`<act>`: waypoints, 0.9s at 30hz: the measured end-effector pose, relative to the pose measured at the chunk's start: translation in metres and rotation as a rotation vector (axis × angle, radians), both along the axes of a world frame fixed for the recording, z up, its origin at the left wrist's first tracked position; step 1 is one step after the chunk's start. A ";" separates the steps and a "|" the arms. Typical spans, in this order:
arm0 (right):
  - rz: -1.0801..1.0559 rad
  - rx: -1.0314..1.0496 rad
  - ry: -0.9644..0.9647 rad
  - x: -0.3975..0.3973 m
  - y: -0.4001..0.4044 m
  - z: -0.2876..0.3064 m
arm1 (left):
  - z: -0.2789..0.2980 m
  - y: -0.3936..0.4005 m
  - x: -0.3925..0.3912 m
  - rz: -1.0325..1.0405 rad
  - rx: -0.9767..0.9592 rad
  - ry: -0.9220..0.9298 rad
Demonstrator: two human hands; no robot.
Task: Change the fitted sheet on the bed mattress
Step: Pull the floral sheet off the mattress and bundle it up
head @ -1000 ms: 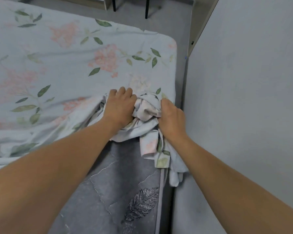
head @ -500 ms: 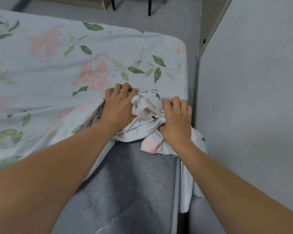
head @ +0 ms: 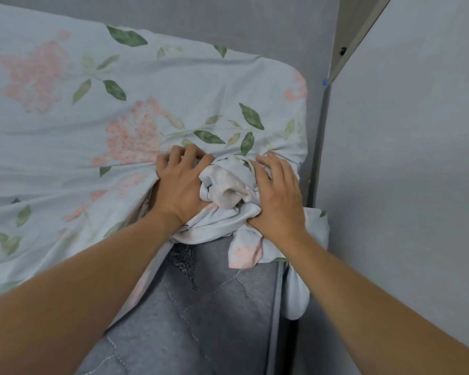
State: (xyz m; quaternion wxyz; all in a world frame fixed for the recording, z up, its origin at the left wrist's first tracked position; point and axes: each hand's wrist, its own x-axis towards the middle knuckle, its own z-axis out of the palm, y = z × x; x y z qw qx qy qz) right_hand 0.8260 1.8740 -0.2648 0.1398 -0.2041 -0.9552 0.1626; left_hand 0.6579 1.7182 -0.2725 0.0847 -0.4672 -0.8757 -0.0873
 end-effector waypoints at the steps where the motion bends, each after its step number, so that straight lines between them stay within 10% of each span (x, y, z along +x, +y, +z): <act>1: -0.001 -0.002 -0.004 0.001 0.001 0.000 | -0.001 0.001 0.001 0.006 -0.011 0.000; 27: -0.095 0.064 -0.071 -0.014 -0.003 -0.007 | -0.001 0.008 -0.007 -0.060 0.007 -0.107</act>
